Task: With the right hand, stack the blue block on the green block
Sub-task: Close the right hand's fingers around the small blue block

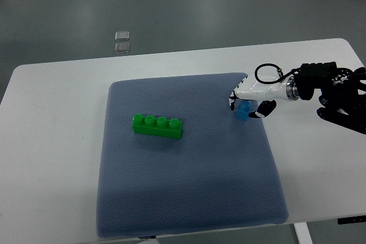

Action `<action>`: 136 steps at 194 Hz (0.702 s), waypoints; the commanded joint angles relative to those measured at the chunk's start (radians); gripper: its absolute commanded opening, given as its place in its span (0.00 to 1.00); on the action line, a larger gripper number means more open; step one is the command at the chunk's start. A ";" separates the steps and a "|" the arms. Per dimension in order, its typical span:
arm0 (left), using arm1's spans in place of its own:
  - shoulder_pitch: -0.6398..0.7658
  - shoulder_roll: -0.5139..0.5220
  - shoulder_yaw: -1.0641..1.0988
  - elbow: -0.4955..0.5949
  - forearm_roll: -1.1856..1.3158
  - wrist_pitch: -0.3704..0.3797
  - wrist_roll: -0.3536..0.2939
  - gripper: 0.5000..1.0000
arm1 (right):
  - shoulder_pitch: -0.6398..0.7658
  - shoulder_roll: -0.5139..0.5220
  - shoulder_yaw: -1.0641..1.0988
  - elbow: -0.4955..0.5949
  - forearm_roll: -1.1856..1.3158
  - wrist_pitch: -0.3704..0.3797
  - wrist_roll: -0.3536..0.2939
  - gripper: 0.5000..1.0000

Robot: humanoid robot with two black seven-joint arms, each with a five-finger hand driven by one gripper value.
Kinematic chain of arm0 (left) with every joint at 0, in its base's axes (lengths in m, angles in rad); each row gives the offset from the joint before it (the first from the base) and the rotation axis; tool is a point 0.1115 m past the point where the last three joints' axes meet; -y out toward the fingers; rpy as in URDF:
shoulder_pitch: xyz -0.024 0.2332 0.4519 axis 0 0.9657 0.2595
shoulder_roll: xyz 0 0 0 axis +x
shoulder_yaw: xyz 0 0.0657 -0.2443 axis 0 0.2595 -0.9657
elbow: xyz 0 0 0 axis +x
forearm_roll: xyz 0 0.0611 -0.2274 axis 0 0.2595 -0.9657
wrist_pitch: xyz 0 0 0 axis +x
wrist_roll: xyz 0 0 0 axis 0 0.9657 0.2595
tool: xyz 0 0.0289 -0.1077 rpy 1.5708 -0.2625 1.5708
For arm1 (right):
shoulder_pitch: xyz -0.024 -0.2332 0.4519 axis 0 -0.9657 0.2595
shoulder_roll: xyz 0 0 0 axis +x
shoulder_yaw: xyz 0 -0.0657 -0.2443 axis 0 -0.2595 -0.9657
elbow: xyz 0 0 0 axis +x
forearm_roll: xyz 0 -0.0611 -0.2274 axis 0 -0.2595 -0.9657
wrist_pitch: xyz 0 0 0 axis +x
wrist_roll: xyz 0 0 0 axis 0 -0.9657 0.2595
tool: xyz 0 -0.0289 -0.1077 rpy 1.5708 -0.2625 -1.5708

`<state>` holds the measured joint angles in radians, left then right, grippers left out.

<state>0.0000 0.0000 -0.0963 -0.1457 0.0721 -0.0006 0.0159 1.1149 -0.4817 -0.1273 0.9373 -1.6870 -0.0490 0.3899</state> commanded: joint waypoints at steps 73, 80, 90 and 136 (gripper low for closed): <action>0.000 0.000 0.000 0.000 0.000 0.001 -0.001 1.00 | 0.005 0.000 -0.002 0.000 0.000 0.000 0.000 0.25; 0.000 0.000 0.000 0.000 0.000 0.001 -0.001 1.00 | 0.005 0.000 -0.002 0.000 0.000 0.000 0.000 0.24; 0.000 0.000 0.000 0.000 0.000 0.001 -0.001 1.00 | 0.003 0.000 -0.002 0.000 0.000 0.000 0.000 0.23; 0.000 0.000 0.000 0.000 0.000 0.001 -0.001 1.00 | 0.003 0.000 -0.002 0.000 0.000 0.001 0.000 0.14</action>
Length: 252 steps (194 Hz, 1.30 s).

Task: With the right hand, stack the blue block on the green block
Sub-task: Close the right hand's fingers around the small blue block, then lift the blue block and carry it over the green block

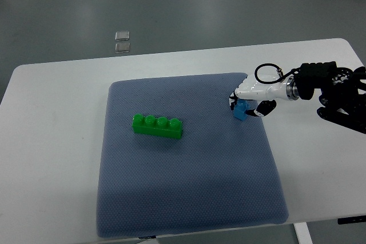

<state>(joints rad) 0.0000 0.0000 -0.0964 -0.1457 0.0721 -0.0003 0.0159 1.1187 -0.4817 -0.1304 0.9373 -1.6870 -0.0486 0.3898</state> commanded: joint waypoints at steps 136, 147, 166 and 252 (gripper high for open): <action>0.000 0.000 0.000 0.000 0.000 -0.001 -0.001 1.00 | 0.093 0.006 0.006 0.049 0.003 -0.033 0.000 0.10; 0.000 0.000 0.001 0.000 0.000 -0.001 -0.001 1.00 | 0.110 0.035 0.006 0.055 0.003 -0.042 0.001 0.10; 0.000 0.000 0.001 0.000 0.000 -0.001 -0.001 1.00 | 0.138 0.084 0.006 0.055 0.003 -0.050 0.001 0.11; 0.000 0.000 0.000 0.000 0.000 0.000 -0.001 1.00 | 0.210 0.229 0.002 0.057 0.010 -0.039 0.026 0.12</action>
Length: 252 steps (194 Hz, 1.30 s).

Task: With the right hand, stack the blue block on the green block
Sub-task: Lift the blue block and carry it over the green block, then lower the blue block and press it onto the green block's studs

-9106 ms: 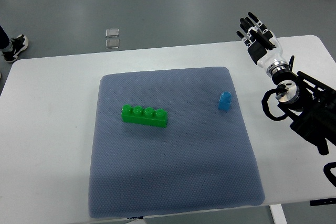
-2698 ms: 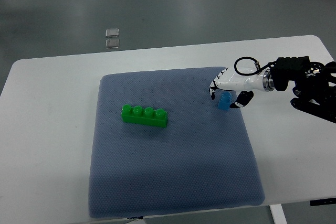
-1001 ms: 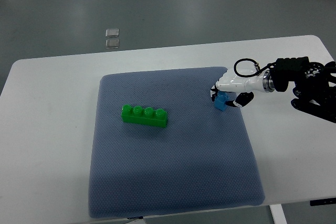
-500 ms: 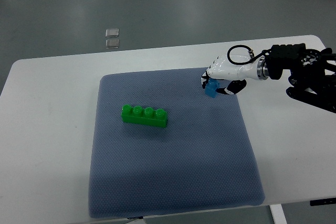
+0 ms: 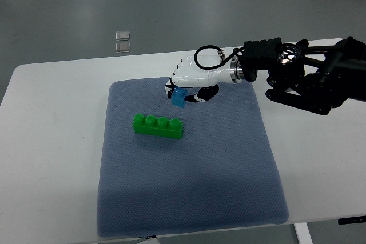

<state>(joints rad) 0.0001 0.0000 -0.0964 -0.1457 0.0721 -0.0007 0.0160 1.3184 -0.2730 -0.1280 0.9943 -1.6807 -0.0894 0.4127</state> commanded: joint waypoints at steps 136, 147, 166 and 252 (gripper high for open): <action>0.000 0.000 0.000 0.000 0.000 -0.001 -0.001 1.00 | -0.010 0.130 -0.041 -0.063 -0.004 0.003 0.015 0.12; 0.000 0.000 0.000 0.000 0.000 0.001 -0.001 1.00 | -0.016 0.130 -0.045 -0.066 -0.005 0.002 0.015 0.12; 0.000 0.000 0.001 0.000 0.000 -0.001 -0.001 1.00 | -0.018 0.132 -0.045 -0.066 -0.005 0.002 0.017 0.12; 0.000 0.000 0.000 0.000 0.000 -0.001 -0.001 1.00 | -0.021 0.150 -0.045 -0.080 -0.005 0.002 0.015 0.12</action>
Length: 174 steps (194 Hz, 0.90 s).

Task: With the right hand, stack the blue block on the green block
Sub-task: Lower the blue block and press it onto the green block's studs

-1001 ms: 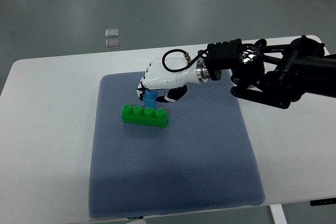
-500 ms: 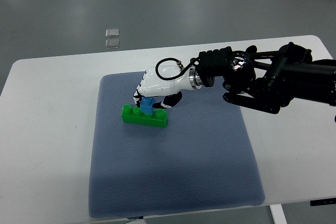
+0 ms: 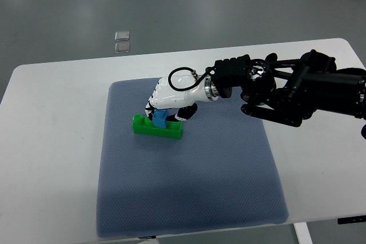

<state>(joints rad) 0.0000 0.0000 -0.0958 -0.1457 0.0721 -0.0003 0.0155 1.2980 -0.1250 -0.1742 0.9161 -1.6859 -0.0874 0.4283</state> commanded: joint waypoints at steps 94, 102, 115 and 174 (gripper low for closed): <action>0.000 0.000 -0.001 0.000 0.000 0.000 0.000 1.00 | -0.019 0.030 0.001 -0.033 -0.002 -0.003 0.001 0.12; 0.000 0.000 -0.001 0.000 0.000 0.000 0.000 1.00 | -0.022 0.031 0.001 -0.037 -0.002 -0.003 0.001 0.12; 0.000 0.000 0.001 0.000 0.000 -0.001 0.000 1.00 | -0.026 0.036 0.001 -0.037 -0.002 -0.005 0.001 0.12; 0.000 0.000 -0.001 0.000 0.000 0.000 0.000 1.00 | -0.029 0.048 0.001 -0.048 -0.002 -0.006 0.001 0.12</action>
<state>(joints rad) 0.0000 0.0000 -0.0963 -0.1457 0.0721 -0.0004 0.0161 1.2705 -0.0819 -0.1733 0.8713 -1.6874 -0.0920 0.4296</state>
